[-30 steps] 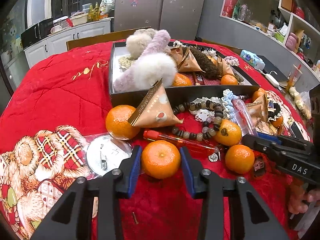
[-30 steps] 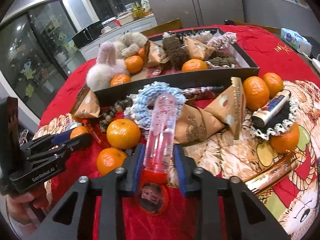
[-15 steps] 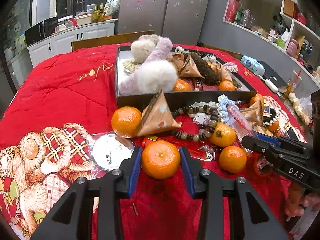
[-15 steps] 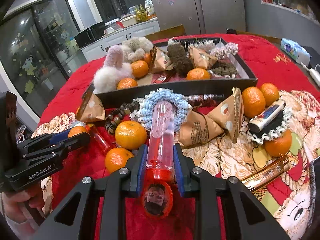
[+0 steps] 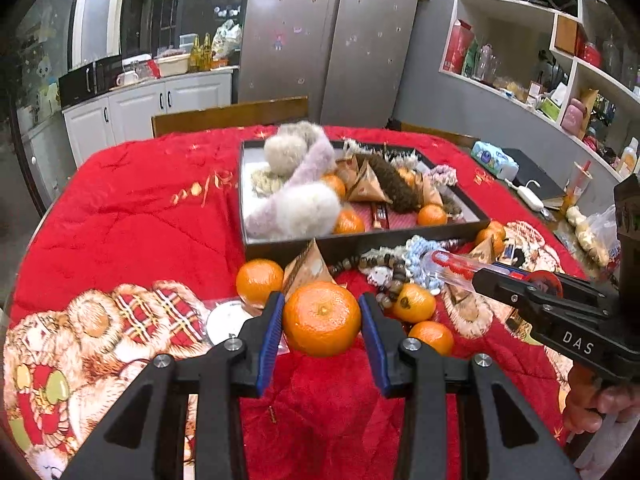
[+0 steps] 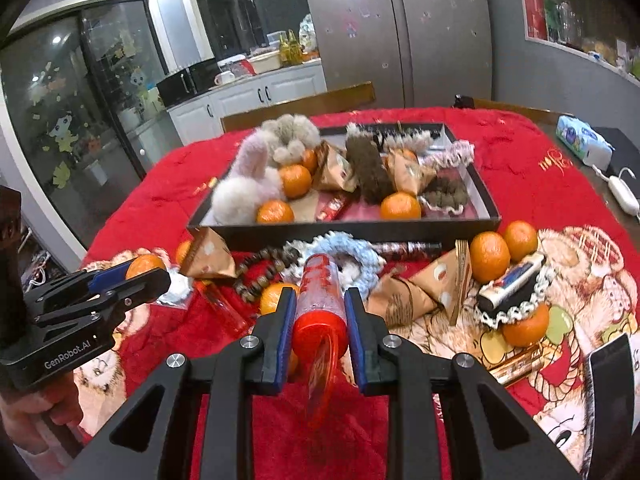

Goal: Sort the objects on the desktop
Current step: 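Grasp the mandarin with the left tool while the right tool grasps the pink plastic tube, then carry the mandarin with the left tool while the right tool carries the tube over the tray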

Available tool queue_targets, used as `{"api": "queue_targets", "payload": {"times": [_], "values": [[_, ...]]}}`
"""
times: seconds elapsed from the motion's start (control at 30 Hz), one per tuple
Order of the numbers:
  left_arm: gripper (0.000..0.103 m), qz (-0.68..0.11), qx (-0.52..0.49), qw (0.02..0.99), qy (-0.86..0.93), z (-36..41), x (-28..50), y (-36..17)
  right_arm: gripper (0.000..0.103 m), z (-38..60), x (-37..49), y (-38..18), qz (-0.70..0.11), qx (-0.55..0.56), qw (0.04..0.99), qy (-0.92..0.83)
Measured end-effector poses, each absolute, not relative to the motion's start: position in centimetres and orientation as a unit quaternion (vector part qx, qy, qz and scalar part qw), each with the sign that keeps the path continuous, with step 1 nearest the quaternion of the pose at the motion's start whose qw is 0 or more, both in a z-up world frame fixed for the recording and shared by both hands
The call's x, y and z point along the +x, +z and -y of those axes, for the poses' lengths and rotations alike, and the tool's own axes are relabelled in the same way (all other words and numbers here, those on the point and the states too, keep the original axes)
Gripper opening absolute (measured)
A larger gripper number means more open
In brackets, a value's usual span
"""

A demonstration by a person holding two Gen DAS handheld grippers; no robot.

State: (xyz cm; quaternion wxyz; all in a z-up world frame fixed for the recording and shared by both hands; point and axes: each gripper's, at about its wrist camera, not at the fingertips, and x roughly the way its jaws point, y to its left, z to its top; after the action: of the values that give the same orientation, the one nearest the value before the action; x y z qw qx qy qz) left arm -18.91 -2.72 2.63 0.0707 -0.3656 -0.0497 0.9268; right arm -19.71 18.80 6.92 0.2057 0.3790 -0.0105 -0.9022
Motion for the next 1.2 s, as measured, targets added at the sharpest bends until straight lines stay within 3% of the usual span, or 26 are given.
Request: {"api": "queue_targets", "payload": {"times": [1.2], "values": [[0.039,0.036,-0.319,0.100,0.942,-2.2,-20.8,9.2,0.024,-20.9,-20.9,13.3,0.036,0.324,0.227,-0.918]]}}
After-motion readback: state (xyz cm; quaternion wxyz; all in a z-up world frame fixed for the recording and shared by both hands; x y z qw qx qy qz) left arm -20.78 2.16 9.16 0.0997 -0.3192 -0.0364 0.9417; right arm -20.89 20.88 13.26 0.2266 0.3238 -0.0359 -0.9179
